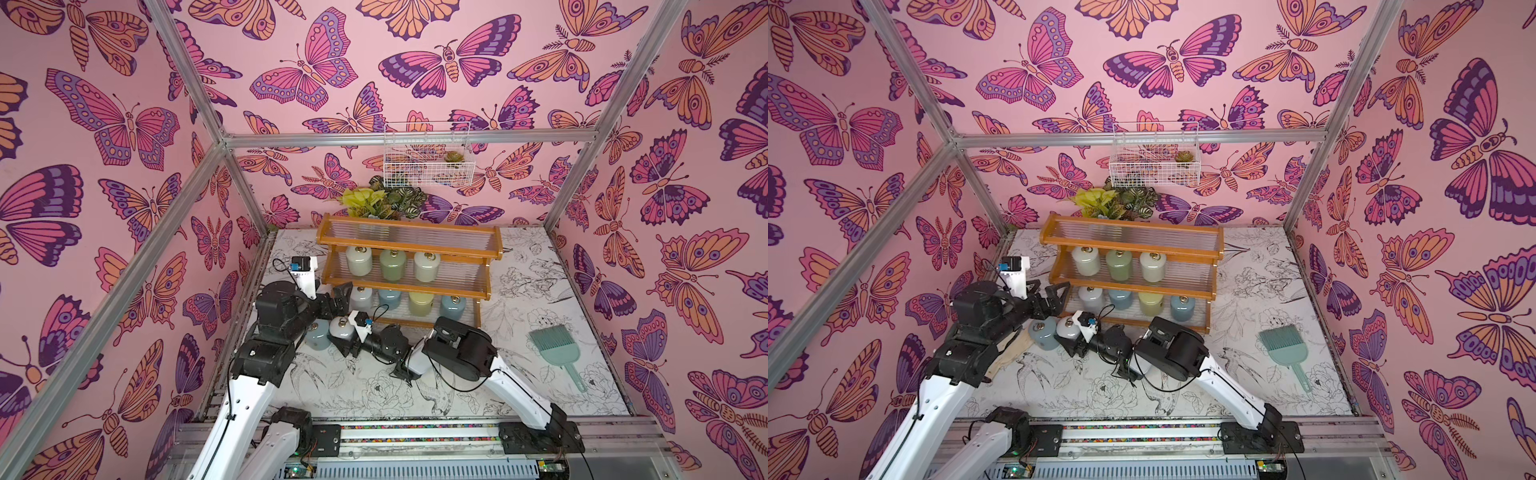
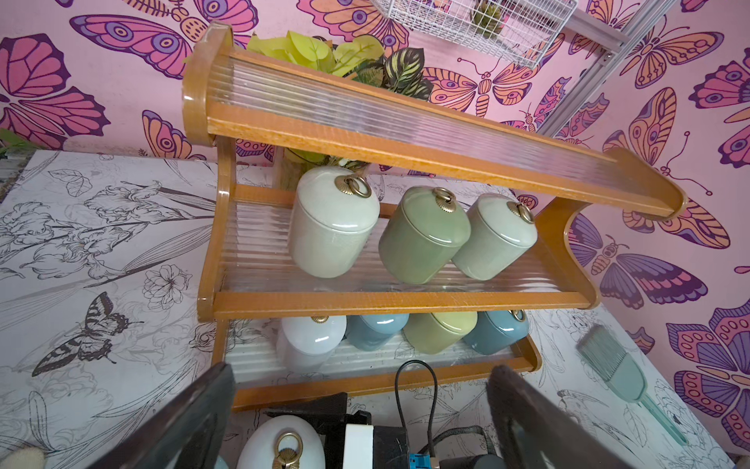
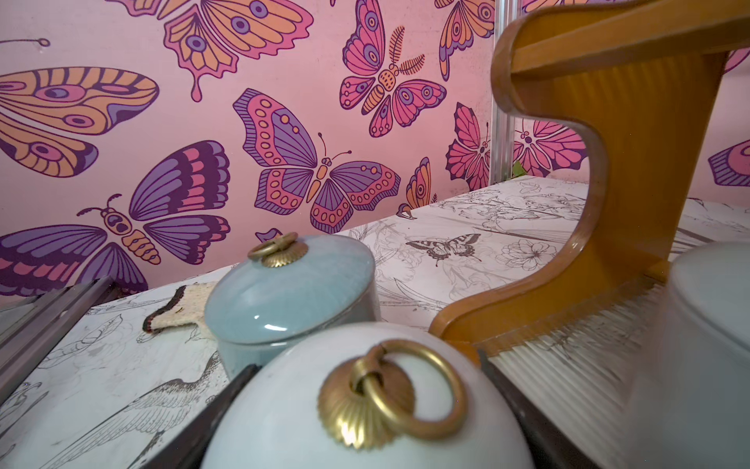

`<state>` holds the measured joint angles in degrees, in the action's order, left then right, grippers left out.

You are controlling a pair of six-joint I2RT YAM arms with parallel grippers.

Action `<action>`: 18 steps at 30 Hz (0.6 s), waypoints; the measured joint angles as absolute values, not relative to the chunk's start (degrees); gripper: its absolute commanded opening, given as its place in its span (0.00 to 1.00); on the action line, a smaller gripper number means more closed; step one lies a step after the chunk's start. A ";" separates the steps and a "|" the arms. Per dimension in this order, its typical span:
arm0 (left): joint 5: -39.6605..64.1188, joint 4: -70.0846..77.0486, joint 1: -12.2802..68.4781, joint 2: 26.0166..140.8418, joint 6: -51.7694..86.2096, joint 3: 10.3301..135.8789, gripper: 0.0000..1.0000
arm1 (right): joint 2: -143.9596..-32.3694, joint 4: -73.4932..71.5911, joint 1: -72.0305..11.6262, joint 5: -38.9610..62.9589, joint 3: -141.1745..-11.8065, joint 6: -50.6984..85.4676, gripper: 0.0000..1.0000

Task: Remove the tea canisters from the shelf
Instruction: Place the tea canister at the center of the board.

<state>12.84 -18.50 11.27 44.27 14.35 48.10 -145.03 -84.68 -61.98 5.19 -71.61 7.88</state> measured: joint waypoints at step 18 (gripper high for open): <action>12.82 -18.59 11.27 43.16 14.00 48.10 1.00 | -138.43 -81.38 -61.84 4.34 -63.86 3.40 0.99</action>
